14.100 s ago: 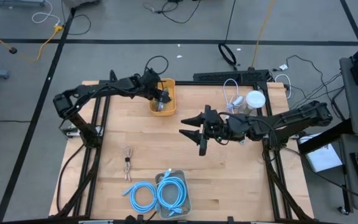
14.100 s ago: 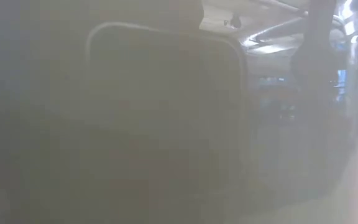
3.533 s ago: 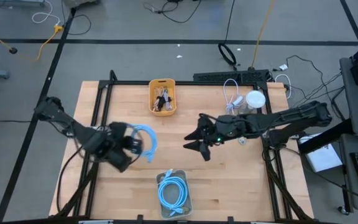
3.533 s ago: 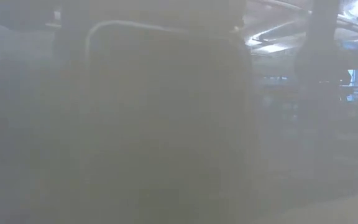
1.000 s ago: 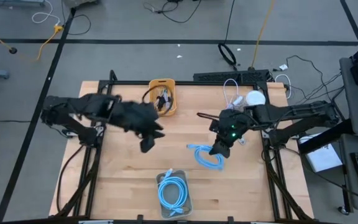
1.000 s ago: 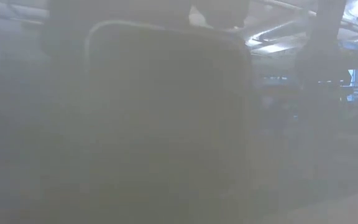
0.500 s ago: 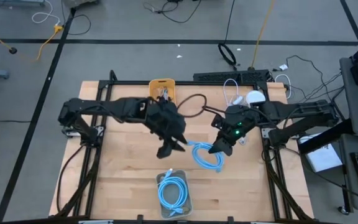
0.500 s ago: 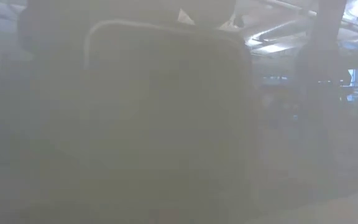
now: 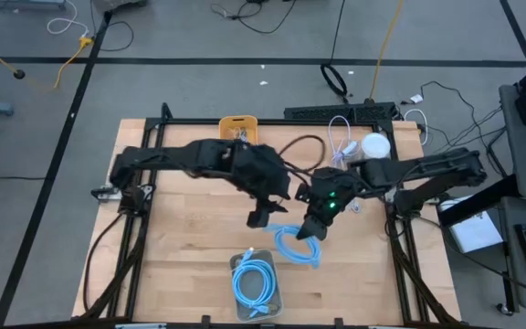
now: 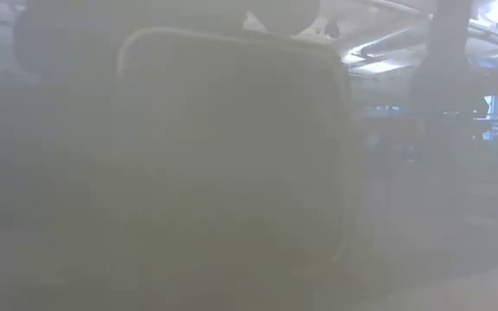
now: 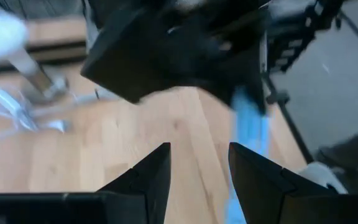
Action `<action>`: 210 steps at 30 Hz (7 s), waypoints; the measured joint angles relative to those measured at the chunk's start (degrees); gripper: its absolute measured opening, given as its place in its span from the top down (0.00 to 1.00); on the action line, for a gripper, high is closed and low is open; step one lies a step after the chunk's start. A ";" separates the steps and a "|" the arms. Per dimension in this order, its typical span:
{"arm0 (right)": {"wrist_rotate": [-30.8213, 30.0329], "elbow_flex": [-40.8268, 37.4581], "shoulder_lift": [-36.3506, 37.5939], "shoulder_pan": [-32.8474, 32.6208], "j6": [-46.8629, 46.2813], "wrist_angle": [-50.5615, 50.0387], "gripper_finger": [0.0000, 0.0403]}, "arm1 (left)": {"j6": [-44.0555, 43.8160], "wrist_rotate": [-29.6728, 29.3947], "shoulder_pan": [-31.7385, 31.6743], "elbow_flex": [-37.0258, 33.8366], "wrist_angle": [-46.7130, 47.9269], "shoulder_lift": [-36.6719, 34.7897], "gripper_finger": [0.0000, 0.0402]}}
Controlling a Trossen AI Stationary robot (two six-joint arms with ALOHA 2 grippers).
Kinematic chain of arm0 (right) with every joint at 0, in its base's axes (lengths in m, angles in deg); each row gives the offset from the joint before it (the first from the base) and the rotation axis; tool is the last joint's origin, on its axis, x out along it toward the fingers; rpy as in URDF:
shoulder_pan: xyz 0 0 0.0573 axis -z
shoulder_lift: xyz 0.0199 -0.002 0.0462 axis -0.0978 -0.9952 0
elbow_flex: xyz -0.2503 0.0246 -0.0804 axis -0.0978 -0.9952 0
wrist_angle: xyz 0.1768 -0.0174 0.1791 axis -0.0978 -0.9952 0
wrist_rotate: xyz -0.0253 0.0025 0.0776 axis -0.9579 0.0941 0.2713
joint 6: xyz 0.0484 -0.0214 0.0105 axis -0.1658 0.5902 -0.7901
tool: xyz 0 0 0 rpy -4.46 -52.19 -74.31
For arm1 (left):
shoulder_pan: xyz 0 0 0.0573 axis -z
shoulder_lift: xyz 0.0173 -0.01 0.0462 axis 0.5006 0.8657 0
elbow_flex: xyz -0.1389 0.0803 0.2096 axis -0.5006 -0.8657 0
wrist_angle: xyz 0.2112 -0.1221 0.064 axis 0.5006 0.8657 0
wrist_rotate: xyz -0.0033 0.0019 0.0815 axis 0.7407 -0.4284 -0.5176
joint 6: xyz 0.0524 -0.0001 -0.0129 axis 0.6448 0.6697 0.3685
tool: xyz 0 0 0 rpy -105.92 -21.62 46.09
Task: Pick & Place USB Port
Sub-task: Put the blue video cable into the gray bin
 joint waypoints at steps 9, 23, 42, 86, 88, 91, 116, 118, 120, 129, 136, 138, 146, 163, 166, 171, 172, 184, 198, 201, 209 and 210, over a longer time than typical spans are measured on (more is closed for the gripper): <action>-5.33 -0.08 -0.51 -1.43 0.45 -1.01 0.92 | -1.62 5.72 0.05 2.26 4.22 2.99 0.59; -10.96 1.26 -0.48 -1.52 2.93 -1.93 0.92 | -3.78 5.63 0.57 2.23 5.42 2.91 0.59; -15.21 7.30 -0.43 -1.88 6.98 -5.97 0.92 | -7.75 3.02 0.74 2.04 2.99 4.32 0.74; -42.22 -2.38 7.43 -7.01 40.10 58.65 0.69 | -0.73 -82.41 16.15 2.01 -37.07 -12.52 0.90; -41.96 -4.45 8.95 -6.25 40.36 62.37 0.69 | 0.77 -80.51 16.37 2.01 -39.56 -13.71 0.90; -42.25 -8.36 10.95 -4.12 39.27 68.34 0.69 | 1.92 -77.20 17.57 2.06 -42.98 -14.45 0.90; -31.73 -18.51 12.35 4.13 38.49 84.77 0.69 | -7.61 -61.67 16.44 -1.12 -50.72 -10.43 0.90; -31.81 -18.51 12.35 4.13 39.00 84.52 0.69 | -9.59 -60.47 15.97 -2.27 -51.05 -10.62 0.90; -31.98 -18.51 12.35 4.13 39.05 84.66 0.69 | -10.69 -60.23 15.61 -2.95 -50.84 -10.54 0.90; -33.18 -18.44 12.35 4.13 37.76 85.82 0.70 | -11.61 -58.80 15.60 -3.01 -50.75 -10.54 0.90; -32.88 -18.44 12.38 4.12 36.40 84.99 0.90 | -13.19 -57.77 15.60 -2.99 -49.05 -10.54 0.90; -31.82 -18.44 12.38 4.13 36.44 85.12 0.94 | -13.77 -57.27 15.60 -2.97 -48.44 -10.62 0.90; -33.02 -18.44 13.45 4.13 32.48 79.77 0.93 | -12.55 -55.45 15.28 -2.95 -40.91 -12.27 0.78; -18.73 -18.44 25.74 4.67 12.71 36.01 0.93 | -35.63 -26.86 6.55 -2.51 0.47 -21.26 0.54; -16.51 -18.44 25.84 4.66 11.45 31.19 0.93 | -35.82 -19.14 4.85 -2.57 1.04 -18.14 0.59; -13.41 -18.44 25.24 4.63 10.94 26.21 0.93 | -37.20 -6.45 1.28 -2.65 -1.40 -13.58 0.64; -13.26 -18.44 25.07 4.56 11.12 25.38 0.93 | -37.37 -4.46 0.62 -2.59 -2.55 -12.84 0.63; -13.75 -18.44 25.03 4.02 13.00 23.75 0.93 | -40.37 3.89 -3.50 -2.58 -8.08 -11.00 0.48; -14.99 -18.44 24.69 5.29 13.98 24.70 0.93 | -39.34 2.62 -2.15 -2.55 -8.45 -9.42 0.63; -15.08 -18.44 24.44 5.29 14.00 25.62 0.93 | -38.98 1.64 -1.82 -2.52 -8.48 -8.95 0.65; -15.36 -18.47 24.46 5.31 13.94 25.91 0.93 | -38.82 0.42 -1.84 -2.55 -7.47 -8.60 0.65; -15.46 -18.47 24.46 5.31 13.94 25.93 0.93 | -38.77 -0.02 -1.84 -2.55 -7.43 -8.60 0.66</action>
